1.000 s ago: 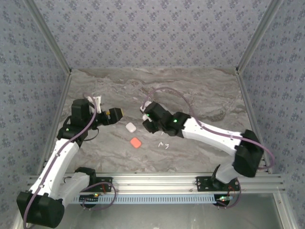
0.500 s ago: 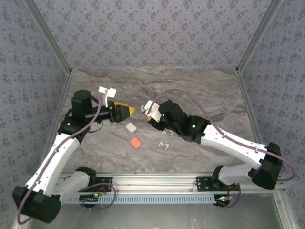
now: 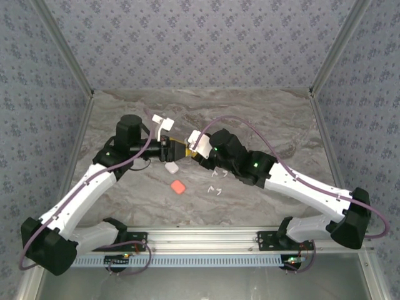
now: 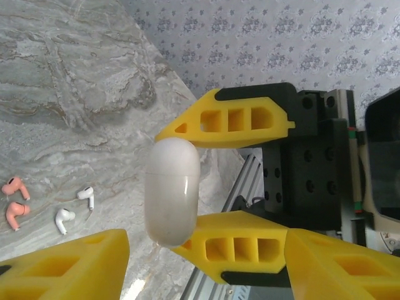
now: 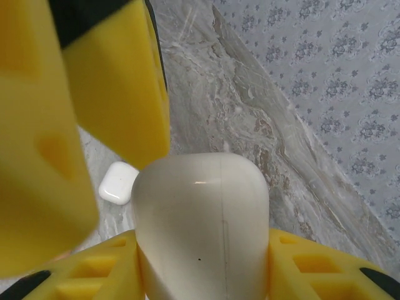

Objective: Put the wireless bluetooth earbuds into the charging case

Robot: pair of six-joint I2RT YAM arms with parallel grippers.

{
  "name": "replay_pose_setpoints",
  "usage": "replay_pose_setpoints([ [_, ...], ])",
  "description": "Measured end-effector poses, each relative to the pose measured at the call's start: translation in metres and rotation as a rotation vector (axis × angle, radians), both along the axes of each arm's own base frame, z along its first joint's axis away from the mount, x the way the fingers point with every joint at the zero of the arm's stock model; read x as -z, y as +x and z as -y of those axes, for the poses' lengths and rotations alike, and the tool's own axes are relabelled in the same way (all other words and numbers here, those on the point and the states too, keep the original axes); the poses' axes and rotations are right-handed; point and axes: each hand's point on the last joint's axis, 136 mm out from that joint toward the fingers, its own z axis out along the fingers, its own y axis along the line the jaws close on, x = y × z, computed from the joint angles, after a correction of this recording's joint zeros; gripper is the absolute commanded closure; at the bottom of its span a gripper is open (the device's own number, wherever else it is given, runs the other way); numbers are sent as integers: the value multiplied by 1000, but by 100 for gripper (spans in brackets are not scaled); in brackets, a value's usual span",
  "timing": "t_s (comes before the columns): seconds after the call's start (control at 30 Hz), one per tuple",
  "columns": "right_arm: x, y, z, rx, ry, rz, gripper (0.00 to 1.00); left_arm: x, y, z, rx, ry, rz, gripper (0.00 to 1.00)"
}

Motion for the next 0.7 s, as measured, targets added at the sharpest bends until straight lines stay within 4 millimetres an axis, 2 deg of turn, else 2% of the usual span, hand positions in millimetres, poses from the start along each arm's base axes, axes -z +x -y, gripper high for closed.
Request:
replay_pose_setpoints([
  [0.3, -5, -4, -4, -25, 27, -5, 54, -3, 6, 9, -5, -17, 13, 53],
  [0.5, -5, -4, -4, -26, 28, -6, 54, 0, 9, 10, -18, -10, 12, 67],
  [0.7, -5, -4, -4, -21, 35, -12, 54, 3, 12, 9, -31, 0, 16, 77],
])
